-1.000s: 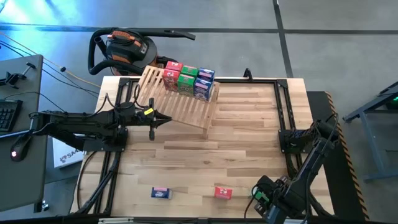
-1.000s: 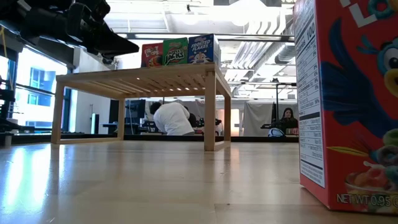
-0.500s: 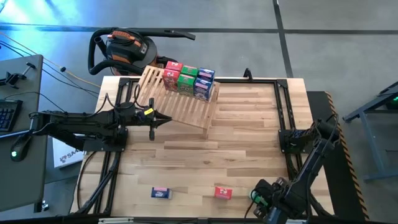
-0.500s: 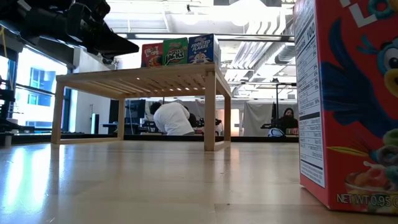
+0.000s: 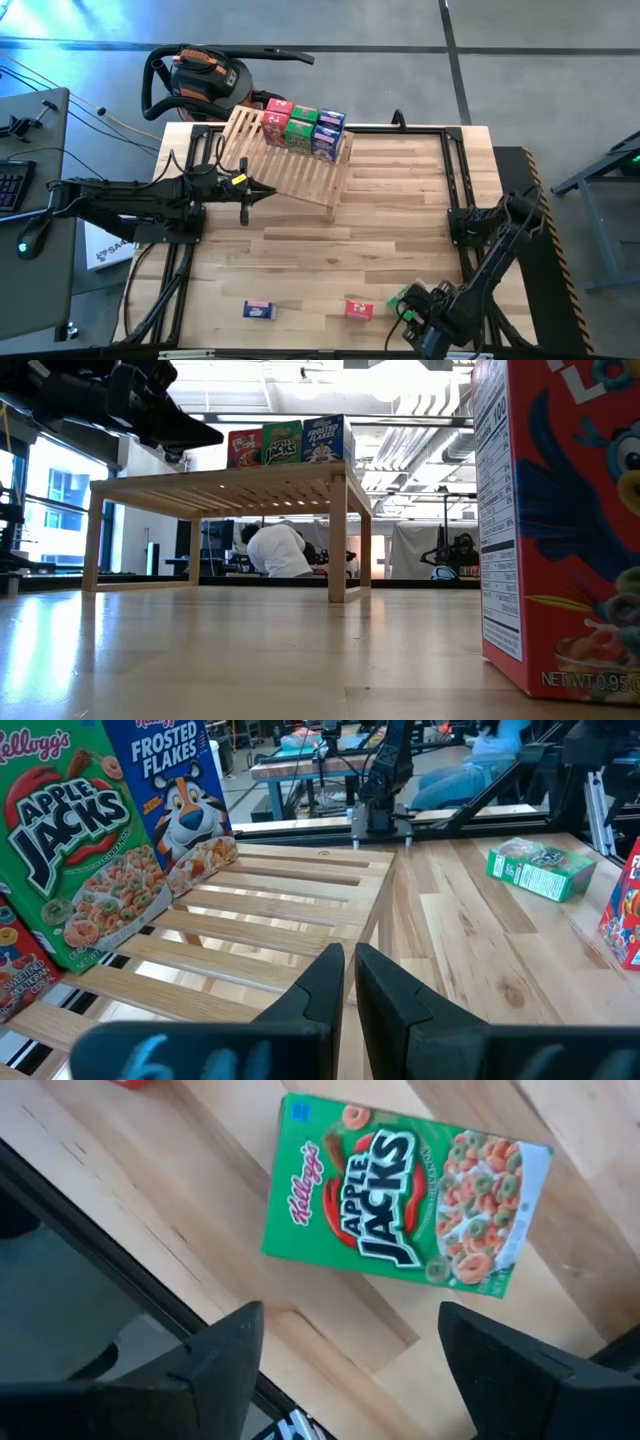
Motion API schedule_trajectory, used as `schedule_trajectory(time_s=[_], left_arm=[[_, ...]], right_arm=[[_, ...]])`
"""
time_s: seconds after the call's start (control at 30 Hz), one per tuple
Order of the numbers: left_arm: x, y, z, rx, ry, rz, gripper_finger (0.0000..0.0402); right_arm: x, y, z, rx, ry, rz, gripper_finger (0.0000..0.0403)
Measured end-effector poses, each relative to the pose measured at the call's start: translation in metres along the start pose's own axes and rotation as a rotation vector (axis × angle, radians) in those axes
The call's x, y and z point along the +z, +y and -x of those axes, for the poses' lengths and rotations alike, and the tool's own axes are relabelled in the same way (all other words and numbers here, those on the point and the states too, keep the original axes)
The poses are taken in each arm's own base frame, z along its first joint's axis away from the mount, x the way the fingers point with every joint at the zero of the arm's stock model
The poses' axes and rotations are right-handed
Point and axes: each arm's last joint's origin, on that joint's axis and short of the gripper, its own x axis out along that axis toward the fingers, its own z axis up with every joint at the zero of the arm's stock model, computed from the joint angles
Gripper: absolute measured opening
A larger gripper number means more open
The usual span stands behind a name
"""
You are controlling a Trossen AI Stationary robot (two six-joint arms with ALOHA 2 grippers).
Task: Stack cereal on shelf
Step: Put the green cereal box aligned with the other green cereal box on the shelf
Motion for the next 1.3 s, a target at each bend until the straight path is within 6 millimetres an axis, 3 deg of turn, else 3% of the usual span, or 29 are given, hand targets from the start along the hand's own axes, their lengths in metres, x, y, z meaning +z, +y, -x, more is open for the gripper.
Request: schedule_trajectory(time_s=[0.17,0.27,0.5,0.67,0.87,1.1,1.3], left_arm=[[0.000,0.000,0.000,-0.014,-0.003,0.007,0.0021],[0.000,-0.001,0.000,-0.023,-0.004,0.007,0.0021],[0.001,-0.002,0.000,-0.067,-0.011,0.015,0.0021],[0.000,-0.006,-0.001,-0.124,-0.008,0.001,0.0021],[-0.004,-0.013,-0.007,-0.169,0.012,-0.033,0.0021],[-0.011,-0.026,-0.021,-0.241,0.060,-0.066,0.0021],[-0.008,-0.038,-0.029,-0.301,0.075,-0.083,0.0021]], right_arm=[[0.001,0.000,0.002,0.000,0.010,-0.003,0.0276],[-0.001,0.001,-0.010,0.028,0.057,0.012,0.0252],[0.011,-0.009,-0.055,0.063,0.143,0.045,0.0101],[0.036,-0.026,-0.066,-0.079,0.104,0.111,0.0022],[0.083,-0.045,-0.066,-0.259,-0.001,0.248,0.0012],[0.133,-0.056,-0.081,-0.243,-0.078,0.394,0.0012],[0.146,-0.059,-0.067,-0.209,-0.086,0.469,0.0012]])
